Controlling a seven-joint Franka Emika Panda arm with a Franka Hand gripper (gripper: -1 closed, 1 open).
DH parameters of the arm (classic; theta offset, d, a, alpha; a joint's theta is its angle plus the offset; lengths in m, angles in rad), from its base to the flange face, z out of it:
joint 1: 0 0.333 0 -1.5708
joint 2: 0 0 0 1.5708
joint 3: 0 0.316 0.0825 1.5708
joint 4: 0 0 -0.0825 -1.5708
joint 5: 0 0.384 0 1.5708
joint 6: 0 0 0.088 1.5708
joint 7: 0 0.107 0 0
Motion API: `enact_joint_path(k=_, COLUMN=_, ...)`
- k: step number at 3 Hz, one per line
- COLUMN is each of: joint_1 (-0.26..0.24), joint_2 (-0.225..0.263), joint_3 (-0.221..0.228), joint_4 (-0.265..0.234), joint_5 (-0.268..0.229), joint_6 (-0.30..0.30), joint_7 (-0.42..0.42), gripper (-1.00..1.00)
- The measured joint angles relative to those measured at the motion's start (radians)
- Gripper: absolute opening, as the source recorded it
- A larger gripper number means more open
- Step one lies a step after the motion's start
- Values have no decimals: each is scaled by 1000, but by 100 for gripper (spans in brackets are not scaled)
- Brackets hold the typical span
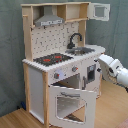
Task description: Play with the kitchen
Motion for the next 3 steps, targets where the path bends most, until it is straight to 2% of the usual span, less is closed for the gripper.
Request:
enact_joint_path(k=1, joint_1=-27, joint_2=1, joint_3=2, joint_4=98, joint_5=-15, joint_6=-43, joint_7=0, gripper=100)
enact_joint_path(k=3, joint_1=-144, joint_2=2, joint_3=43, joint_4=242, joint_5=-15, joint_6=-8, joint_7=63, gripper=100)
